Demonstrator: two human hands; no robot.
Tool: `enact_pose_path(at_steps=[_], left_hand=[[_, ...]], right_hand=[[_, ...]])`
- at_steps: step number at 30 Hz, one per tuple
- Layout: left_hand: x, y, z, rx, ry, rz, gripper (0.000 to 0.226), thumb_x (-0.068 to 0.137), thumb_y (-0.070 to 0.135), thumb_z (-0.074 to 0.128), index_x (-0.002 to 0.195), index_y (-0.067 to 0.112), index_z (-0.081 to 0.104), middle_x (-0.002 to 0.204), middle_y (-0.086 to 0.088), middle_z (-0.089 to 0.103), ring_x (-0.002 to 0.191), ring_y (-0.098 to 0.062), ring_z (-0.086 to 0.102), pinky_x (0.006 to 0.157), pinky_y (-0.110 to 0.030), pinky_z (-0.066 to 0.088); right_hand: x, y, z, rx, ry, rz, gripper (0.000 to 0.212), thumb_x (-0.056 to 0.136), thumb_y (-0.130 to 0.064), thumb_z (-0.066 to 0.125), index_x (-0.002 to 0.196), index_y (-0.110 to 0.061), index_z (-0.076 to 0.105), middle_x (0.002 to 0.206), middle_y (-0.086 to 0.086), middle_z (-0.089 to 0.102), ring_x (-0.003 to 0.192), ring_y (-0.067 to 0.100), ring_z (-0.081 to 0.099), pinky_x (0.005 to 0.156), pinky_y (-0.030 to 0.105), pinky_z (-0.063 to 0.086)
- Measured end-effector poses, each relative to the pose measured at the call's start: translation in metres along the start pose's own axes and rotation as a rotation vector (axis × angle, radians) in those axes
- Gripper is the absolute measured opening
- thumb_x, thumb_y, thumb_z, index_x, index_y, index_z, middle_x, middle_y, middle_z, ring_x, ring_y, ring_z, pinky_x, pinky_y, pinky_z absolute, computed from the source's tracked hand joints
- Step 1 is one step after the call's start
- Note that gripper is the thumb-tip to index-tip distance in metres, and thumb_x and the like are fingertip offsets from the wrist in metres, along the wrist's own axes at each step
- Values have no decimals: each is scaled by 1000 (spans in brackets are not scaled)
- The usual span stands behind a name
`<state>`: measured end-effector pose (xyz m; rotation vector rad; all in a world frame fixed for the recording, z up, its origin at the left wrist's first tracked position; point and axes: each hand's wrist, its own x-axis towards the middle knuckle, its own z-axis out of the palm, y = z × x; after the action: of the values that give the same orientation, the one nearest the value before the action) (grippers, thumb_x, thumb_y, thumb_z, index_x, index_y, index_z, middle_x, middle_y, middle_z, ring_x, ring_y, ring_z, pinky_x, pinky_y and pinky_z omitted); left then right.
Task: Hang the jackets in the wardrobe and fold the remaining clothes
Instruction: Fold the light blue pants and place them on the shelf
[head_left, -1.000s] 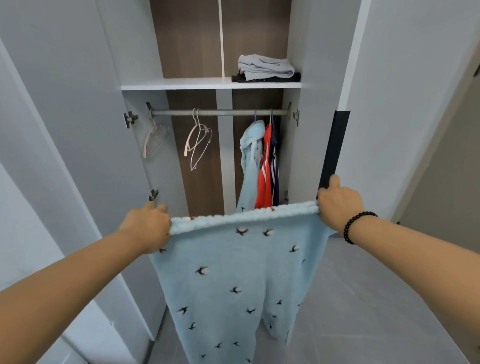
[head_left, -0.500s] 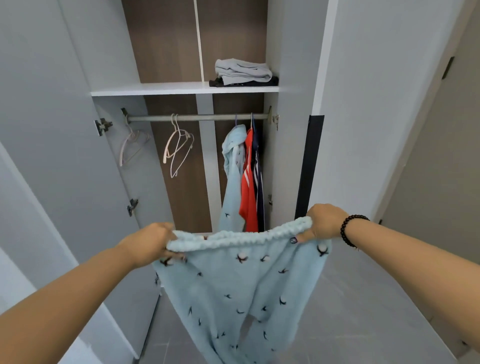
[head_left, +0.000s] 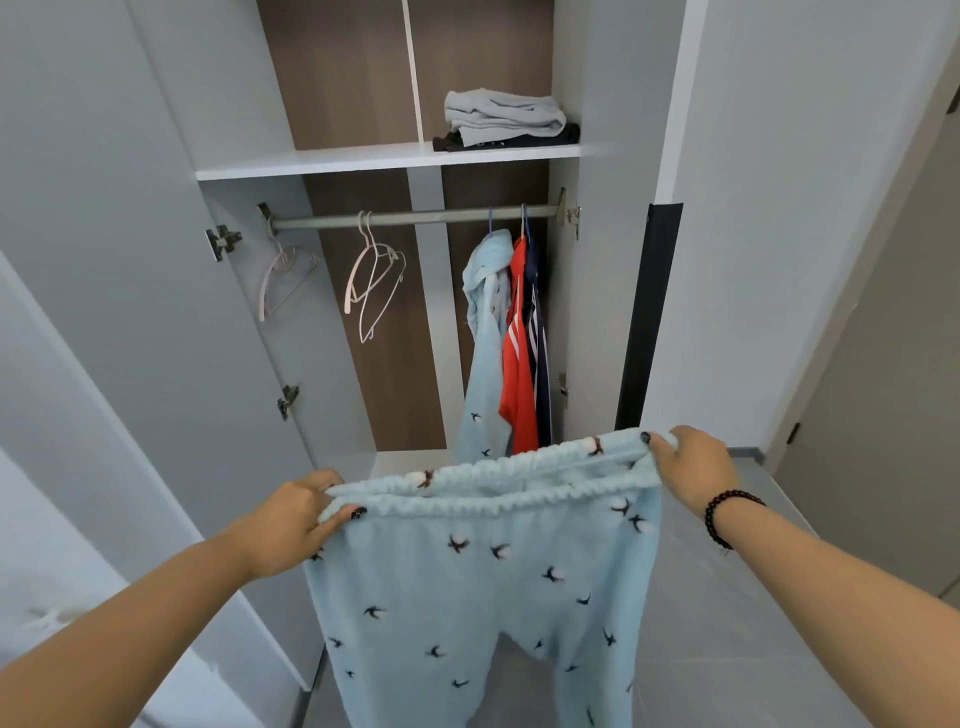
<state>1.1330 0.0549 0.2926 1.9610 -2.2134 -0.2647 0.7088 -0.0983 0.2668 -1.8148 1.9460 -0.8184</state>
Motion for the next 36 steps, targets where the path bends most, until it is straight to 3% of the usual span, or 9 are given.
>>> enact_pose_path(at_steps=[4, 8, 11, 15, 19, 23, 27, 32, 36], left_hand=[[-1, -5, -2, -144, 160, -56, 14, 90, 6, 65, 88, 14, 76, 87, -1, 64, 77, -14, 63, 70, -20, 45], [2, -9, -7, -277, 336, -228, 17, 86, 10, 70, 78, 24, 72, 79, 11, 68, 75, -5, 62, 64, -6, 39], [4, -13, -16, -361, 448, -331, 22, 84, 17, 73, 69, 29, 65, 71, 11, 66, 64, -7, 60, 52, -3, 39], [4, -12, -29, -394, 524, -376, 18, 81, 28, 77, 68, 30, 65, 70, 11, 66, 63, -7, 60, 53, -12, 41], [1, -8, -38, -473, 586, -404, 15, 78, 36, 78, 69, 31, 68, 80, 18, 67, 76, -2, 61, 61, -16, 40], [-2, -5, -51, -489, 603, -410, 16, 77, 38, 79, 71, 27, 69, 81, 16, 67, 79, -3, 61, 63, -17, 41], [-7, -8, -63, -481, 606, -444, 23, 77, 41, 78, 69, 22, 69, 74, 17, 64, 70, -4, 59, 58, -19, 40], [-3, -5, -56, -442, 614, -479, 42, 77, 43, 77, 66, 13, 50, 56, 4, 51, 54, -16, 47, 50, -27, 34], [19, 31, -36, -464, 668, -508, 47, 78, 41, 76, 66, 15, 39, 59, 0, 47, 56, -16, 44, 49, -28, 30]], right_hand=[[-10, -15, 0, 316, -298, -87, 5, 97, -13, 48, 97, -18, 49, 89, 10, 59, 77, 22, 60, 59, 34, 57], [-20, -35, -12, 509, -617, -130, 36, 95, 3, 39, 86, -17, 67, 105, 2, 59, 85, 14, 60, 67, 27, 57], [-21, -52, -20, 325, -723, -253, 46, 97, 2, 34, 91, -17, 76, 112, 3, 59, 86, 18, 61, 68, 23, 55], [-16, -69, -25, 67, -676, -352, 43, 99, -6, 31, 114, -20, 69, 107, 0, 59, 82, 20, 62, 74, 25, 56], [-16, -72, -32, -67, -639, -470, 13, 85, -29, 65, 79, -20, 73, 82, -6, 61, 71, 10, 56, 60, 17, 46], [-18, -74, -37, -237, -572, -617, 29, 78, -36, 75, 63, -15, 64, 81, -2, 50, 67, 8, 46, 61, 19, 39], [-10, -87, -53, 42, -318, -505, 33, 81, -12, 69, 52, -9, 55, 72, 1, 54, 63, 14, 50, 55, 15, 38], [-5, -111, -46, 221, -108, -281, 41, 78, -9, 62, 52, -16, 31, 51, -2, 28, 50, 12, 25, 43, 19, 21], [-8, -125, -30, 211, -58, -151, 20, 79, -15, 66, 73, -11, 47, 67, -2, 47, 59, 10, 43, 48, 22, 31]])
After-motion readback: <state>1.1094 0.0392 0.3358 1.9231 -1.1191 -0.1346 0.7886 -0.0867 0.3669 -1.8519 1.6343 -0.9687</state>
